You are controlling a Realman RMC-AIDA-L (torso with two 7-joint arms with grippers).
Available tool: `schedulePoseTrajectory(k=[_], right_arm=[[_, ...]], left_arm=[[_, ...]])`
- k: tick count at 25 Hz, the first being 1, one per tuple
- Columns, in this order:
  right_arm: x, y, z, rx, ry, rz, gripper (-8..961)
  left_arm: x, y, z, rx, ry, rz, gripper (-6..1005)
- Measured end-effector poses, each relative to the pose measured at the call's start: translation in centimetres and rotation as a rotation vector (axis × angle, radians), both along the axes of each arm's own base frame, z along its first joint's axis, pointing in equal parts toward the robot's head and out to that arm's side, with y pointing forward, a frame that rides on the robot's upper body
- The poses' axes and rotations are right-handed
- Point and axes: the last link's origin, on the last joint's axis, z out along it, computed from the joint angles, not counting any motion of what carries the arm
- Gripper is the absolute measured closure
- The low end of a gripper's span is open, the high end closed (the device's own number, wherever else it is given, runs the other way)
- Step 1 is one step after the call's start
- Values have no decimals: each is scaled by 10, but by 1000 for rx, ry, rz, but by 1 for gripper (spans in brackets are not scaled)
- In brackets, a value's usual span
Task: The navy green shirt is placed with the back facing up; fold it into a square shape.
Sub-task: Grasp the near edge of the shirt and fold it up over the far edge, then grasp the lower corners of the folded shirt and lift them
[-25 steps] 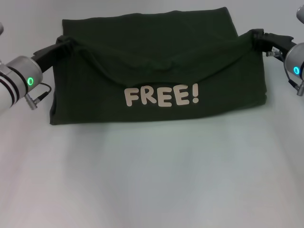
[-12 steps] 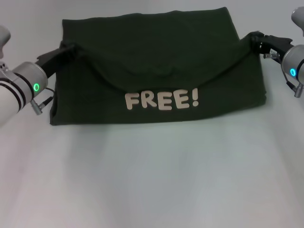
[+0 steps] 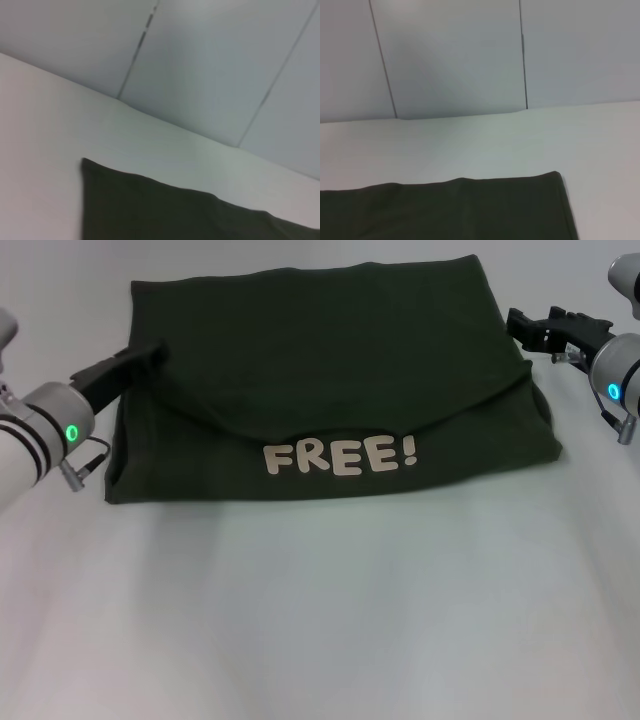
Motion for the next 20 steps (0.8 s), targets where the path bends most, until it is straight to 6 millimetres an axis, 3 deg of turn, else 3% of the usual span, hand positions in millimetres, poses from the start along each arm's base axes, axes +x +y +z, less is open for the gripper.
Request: schedulePoseTrajectory(k=[3, 6, 9, 11, 14, 20], right_arm=[[1, -1, 0, 1, 4, 0, 530], [4, -2, 5, 12, 22, 4, 284], [10, -8, 17, 26, 100, 35, 202], [14, -14, 26, 18, 165, 72, 148], [23, -30, 43, -28, 257, 140, 148], [40, -60, 70, -144, 319, 206, 149]], left_arm=[[-7, 1, 9, 16, -16, 22, 437], [-12, 0, 24, 15, -63, 0, 278], [-8, -10, 42, -29, -140, -120, 153], [-6, -21, 52, -66, -161, -206, 146], [-7, -40, 61, -160, -149, -281, 135], [-25, -62, 63, -383, -53, -212, 114]])
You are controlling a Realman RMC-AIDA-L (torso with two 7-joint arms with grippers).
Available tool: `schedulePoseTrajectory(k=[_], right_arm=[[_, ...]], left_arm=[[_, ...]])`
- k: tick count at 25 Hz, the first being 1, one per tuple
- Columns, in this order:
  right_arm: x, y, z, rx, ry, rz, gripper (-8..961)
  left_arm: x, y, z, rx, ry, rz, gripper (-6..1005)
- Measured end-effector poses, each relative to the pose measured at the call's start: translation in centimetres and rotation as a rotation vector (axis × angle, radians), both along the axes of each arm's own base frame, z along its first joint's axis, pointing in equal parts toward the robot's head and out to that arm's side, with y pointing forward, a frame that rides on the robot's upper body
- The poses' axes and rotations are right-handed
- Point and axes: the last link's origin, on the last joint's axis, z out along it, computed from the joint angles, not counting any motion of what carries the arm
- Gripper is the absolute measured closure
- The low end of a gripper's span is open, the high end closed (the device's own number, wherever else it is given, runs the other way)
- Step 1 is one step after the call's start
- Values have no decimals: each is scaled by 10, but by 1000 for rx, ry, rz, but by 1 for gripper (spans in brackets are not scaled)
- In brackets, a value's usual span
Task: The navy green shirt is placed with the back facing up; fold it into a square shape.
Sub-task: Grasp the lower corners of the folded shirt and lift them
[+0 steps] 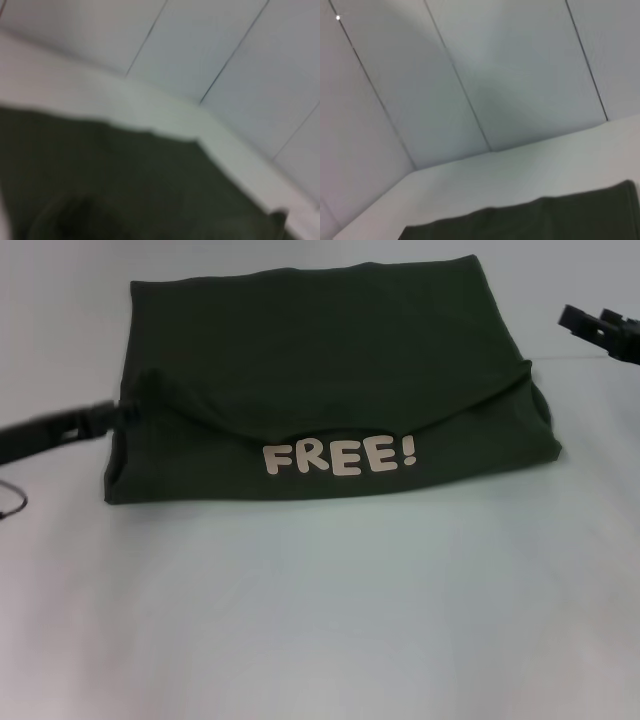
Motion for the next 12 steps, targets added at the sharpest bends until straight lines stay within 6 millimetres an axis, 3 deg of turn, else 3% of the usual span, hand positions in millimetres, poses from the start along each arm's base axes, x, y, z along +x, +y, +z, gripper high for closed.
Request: schedulePoseTrajectory(k=[5, 12], right_arm=[[12, -8, 5, -57, -37, -28, 149], [14, -7, 3, -103, -88, -33, 150]], left_arm=[[-13, 0, -3, -96, 74, 131, 113], [-22, 7, -10, -87, 99, 229, 113]])
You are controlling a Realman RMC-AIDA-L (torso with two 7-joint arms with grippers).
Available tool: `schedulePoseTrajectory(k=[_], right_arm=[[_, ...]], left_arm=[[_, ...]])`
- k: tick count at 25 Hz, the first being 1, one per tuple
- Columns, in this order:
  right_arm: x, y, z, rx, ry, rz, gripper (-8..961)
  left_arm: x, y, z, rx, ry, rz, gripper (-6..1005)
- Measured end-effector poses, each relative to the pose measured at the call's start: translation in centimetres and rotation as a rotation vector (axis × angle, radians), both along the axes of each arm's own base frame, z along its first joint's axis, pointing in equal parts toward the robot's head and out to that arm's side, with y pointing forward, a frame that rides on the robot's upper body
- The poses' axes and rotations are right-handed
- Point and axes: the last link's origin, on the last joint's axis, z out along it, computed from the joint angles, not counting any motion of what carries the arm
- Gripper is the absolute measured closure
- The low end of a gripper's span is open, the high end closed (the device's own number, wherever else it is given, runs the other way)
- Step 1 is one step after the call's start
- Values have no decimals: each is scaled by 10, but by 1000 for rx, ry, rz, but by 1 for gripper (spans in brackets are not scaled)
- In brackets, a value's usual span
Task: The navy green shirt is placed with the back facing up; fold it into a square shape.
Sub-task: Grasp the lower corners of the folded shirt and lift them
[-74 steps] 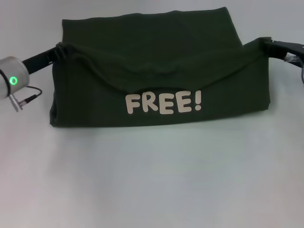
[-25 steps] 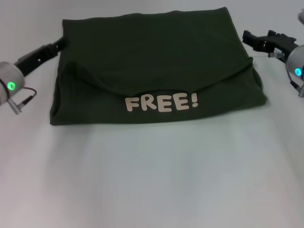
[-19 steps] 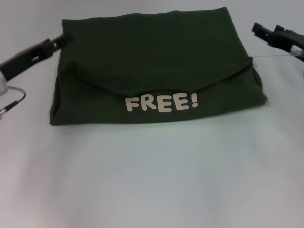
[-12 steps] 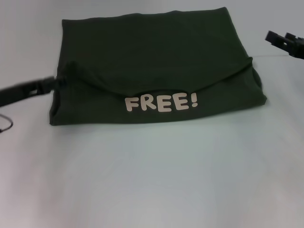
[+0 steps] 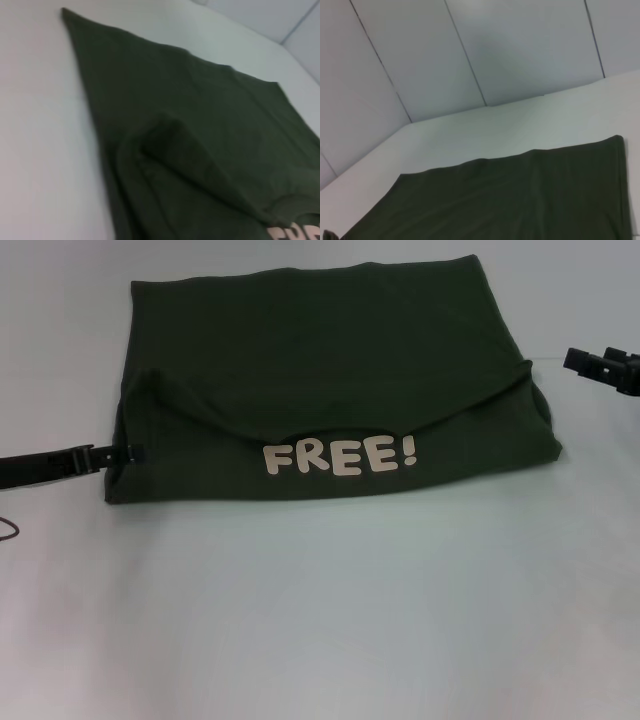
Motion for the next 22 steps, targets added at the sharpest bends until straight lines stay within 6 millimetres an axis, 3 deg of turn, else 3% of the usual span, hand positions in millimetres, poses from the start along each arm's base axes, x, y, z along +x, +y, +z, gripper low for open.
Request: schedulePoseTrajectory(k=[22], right_arm=[[-5, 2, 3, -7, -16, 25, 152]], left_arm=[[1, 7, -30, -44, 78, 26, 113]])
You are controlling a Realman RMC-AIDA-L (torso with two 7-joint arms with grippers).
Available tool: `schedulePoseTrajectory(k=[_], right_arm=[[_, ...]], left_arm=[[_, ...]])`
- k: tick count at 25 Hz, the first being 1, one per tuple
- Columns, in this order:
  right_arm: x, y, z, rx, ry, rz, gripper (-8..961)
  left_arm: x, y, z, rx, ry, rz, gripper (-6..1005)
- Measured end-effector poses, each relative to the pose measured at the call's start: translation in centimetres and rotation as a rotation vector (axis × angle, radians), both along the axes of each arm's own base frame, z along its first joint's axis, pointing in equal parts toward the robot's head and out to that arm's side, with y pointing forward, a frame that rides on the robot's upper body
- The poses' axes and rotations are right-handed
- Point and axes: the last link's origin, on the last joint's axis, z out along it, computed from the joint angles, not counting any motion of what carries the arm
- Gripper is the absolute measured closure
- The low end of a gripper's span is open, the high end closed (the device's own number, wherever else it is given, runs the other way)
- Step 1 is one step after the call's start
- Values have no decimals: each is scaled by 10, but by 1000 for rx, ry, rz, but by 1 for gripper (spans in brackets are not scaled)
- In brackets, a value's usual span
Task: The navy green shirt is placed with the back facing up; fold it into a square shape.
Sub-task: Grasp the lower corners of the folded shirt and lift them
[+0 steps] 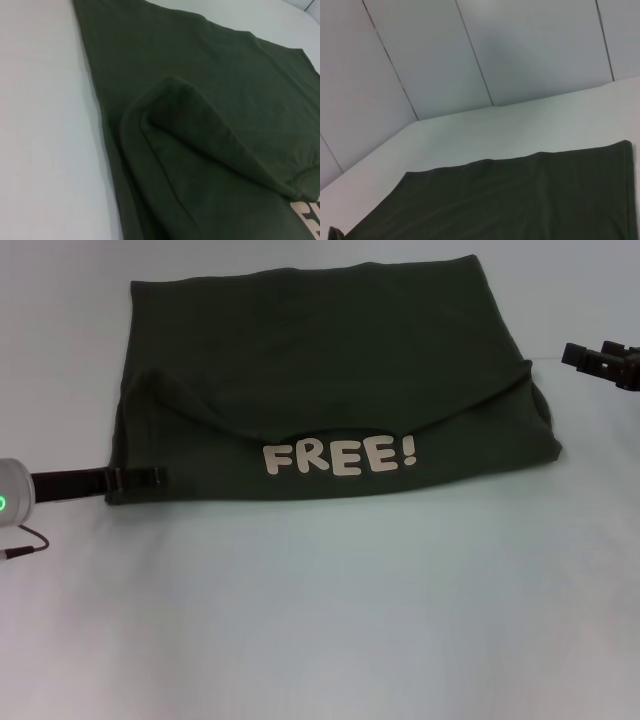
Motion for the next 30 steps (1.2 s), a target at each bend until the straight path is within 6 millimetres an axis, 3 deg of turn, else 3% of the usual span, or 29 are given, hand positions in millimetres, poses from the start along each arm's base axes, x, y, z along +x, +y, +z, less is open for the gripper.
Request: schedulePoseTrajectory(k=[10, 21, 30], right_arm=[[-3, 2, -3, -7, -8, 6, 153], [-2, 3, -4, -3, -10, -2, 154], [-1, 2, -5, -1, -8, -8, 156]], left_arm=[[1, -2, -4, -15, -17, 10, 119], [1, 0, -2, -4, -10, 7, 288], [-5, -3, 2, 2, -3, 20, 673]])
